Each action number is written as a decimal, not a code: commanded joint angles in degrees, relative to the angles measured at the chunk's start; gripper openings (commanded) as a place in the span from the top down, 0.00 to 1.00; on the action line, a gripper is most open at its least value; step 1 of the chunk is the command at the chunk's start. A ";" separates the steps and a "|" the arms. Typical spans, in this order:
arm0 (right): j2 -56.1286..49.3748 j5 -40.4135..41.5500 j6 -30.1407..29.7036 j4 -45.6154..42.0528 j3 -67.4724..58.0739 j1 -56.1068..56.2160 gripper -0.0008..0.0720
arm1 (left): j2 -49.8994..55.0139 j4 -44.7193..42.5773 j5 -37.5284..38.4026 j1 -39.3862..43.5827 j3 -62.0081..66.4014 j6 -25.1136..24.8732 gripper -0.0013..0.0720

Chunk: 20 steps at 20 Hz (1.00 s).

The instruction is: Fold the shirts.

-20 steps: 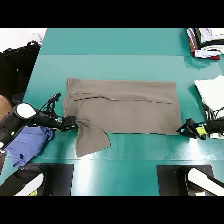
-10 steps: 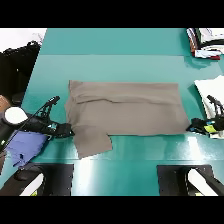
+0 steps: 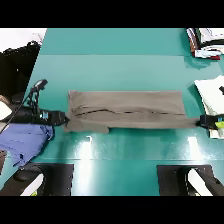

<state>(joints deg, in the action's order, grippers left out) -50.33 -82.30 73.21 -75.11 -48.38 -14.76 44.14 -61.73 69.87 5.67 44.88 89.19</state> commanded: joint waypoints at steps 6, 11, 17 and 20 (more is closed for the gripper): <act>-27.36 6.93 3.13 0.66 -21.22 9.31 0.97 | 27.36 -1.68 -16.37 -0.07 13.60 -4.35 0.95; -38.03 5.79 3.08 9.62 -31.34 7.54 0.57 | 34.49 -1.44 -21.55 -0.07 20.68 -4.09 0.64; -41.13 -0.44 -1.16 15.43 -33.55 -0.04 0.38 | 34.01 -1.40 -11.45 -0.07 27.21 -3.78 0.51; -41.27 -0.35 -3.85 15.52 -28.33 -5.29 0.36 | 34.07 0.98 -8.31 -0.04 27.61 -4.39 0.95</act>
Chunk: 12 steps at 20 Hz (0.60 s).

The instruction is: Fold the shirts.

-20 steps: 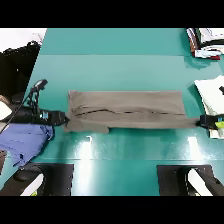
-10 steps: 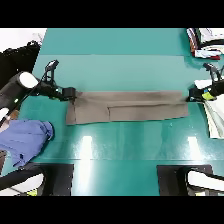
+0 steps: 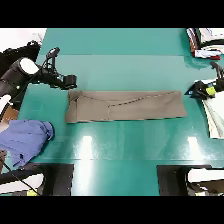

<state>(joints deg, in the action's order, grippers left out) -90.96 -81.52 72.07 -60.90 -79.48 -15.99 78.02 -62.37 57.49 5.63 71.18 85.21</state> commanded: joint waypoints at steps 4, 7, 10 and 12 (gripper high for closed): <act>-5.03 -0.85 -6.38 2.45 6.91 -6.97 0.36 | 0.50 5.55 2.84 0.00 1.14 -0.11 0.95; -8.76 -0.59 -8.61 9.51 7.28 -5.44 0.37 | 2.03 6.86 3.04 1.84 1.14 -0.11 0.95; -11.04 -0.11 -9.62 11.30 6.62 -1.84 0.43 | 4.79 7.43 0.87 7.13 1.20 0.13 0.95; -11.21 -0.26 -10.36 11.39 5.42 -0.22 0.88 | 7.26 8.41 -3.10 11.30 1.66 0.33 0.95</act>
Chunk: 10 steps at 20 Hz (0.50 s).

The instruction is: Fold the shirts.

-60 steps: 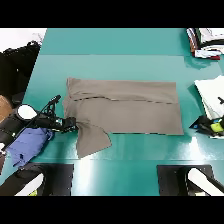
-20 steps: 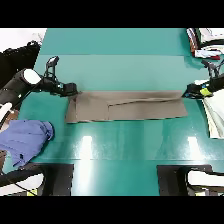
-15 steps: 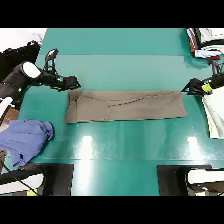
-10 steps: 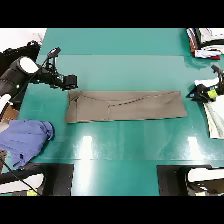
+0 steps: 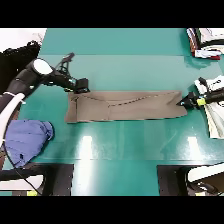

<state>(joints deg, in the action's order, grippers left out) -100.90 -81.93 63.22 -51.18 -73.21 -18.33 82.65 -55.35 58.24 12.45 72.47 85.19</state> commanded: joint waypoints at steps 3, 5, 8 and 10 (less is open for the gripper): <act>-0.98 -5.03 -2.23 1.77 -5.75 2.73 0.97 | 7.30 2.32 -5.79 9.01 3.85 0.46 0.95; 1.81 -8.13 -1.68 3.43 -8.41 2.89 0.97 | 11.13 2.45 -5.73 11.47 7.87 2.03 0.95; 8.85 -8.33 0.87 11.50 -10.25 3.04 0.97 | 17.40 2.47 -5.73 15.28 14.05 2.54 0.95; 13.57 -8.39 2.08 17.16 -11.34 4.31 0.97 | 21.46 2.73 -5.77 17.53 17.29 3.45 0.95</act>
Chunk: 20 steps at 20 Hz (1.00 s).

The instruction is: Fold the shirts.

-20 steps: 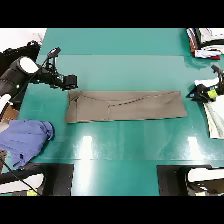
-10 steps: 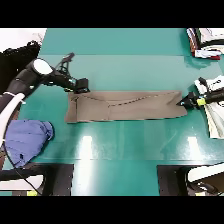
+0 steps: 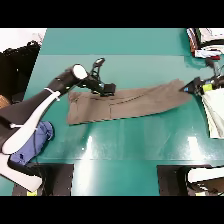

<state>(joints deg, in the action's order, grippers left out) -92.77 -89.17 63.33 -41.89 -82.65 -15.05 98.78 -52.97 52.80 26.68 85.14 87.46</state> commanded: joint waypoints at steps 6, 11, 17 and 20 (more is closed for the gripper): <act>13.20 0.59 6.23 9.22 -8.28 12.76 0.97 | 12.46 2.54 -1.25 7.65 9.53 2.60 0.95; 13.20 4.07 6.82 9.22 -13.35 24.83 0.97 | 12.46 2.82 -2.84 8.11 9.57 2.58 0.95; 13.20 7.30 6.27 9.16 -13.84 32.00 0.97 | 8.87 -0.28 2.89 2.45 9.60 2.56 0.95; 12.26 11.19 6.01 9.31 -13.86 36.85 0.97 | 2.25 -9.49 8.09 -4.39 9.62 2.54 0.95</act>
<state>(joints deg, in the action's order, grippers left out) -79.85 -81.47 69.69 -32.69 -96.31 17.74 105.45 -55.44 56.16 27.20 94.72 90.08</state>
